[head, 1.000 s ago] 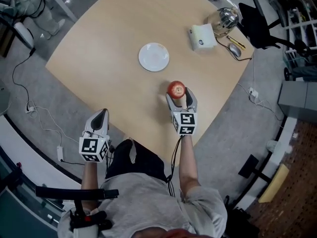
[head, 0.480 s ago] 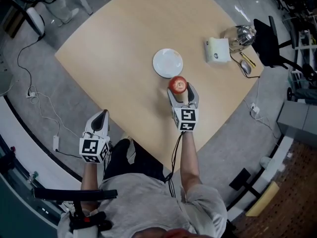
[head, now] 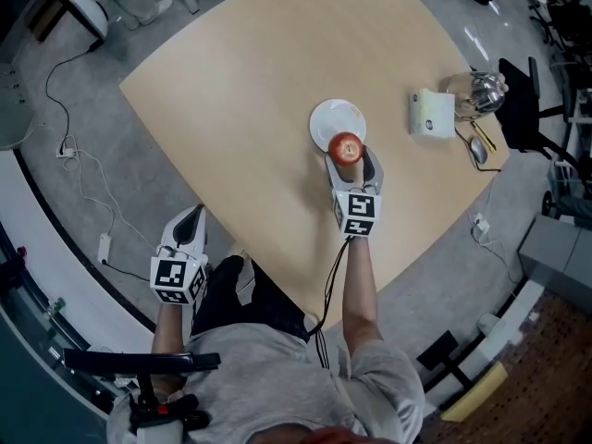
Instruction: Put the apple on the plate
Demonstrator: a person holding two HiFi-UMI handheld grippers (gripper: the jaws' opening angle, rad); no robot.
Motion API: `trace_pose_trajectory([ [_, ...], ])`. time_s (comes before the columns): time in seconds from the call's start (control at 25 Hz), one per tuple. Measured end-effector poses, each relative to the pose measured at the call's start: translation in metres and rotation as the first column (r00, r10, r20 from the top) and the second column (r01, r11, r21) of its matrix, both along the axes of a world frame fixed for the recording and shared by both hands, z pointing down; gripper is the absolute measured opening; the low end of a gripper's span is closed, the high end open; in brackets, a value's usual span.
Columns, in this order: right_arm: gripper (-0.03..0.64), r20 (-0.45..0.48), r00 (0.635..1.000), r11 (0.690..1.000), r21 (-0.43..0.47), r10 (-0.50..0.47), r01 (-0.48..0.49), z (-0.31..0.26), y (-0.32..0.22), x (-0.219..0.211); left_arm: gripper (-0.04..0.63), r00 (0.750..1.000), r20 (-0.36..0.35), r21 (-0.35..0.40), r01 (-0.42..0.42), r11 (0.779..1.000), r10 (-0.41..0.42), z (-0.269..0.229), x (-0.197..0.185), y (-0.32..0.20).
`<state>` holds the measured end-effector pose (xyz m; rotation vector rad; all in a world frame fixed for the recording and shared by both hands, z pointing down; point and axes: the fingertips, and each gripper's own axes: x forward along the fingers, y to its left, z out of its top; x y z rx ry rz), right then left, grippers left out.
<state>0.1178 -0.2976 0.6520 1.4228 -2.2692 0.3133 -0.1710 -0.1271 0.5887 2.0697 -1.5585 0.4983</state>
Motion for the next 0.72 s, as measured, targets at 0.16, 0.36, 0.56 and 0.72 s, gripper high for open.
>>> trace_pose_trajectory([
  [0.16,0.362,-0.005,1.000,1.000,0.002,-0.004,0.004,0.007,-0.017,-0.001,0.020,1.000,0.007,-0.010,0.020,1.000,-0.020,0.005,-0.004,-0.001],
  [0.36,0.362,-0.010,1.000,1.000,-0.004,-0.012,0.012,0.016,-0.029,-0.002,0.020,0.999,0.014,-0.020,0.042,0.999,-0.041,0.009,-0.008,-0.001],
  [0.56,0.362,-0.015,1.000,1.000,-0.018,-0.020,0.019,0.029,-0.040,0.000,0.020,0.998,0.015,-0.026,0.056,0.998,-0.056,0.015,-0.007,-0.005],
  [0.72,0.362,-0.015,0.999,0.999,-0.023,-0.029,0.029,0.033,-0.042,-0.002,0.020,0.998,0.018,-0.034,0.061,0.998,-0.060,0.015,-0.009,-0.004],
])
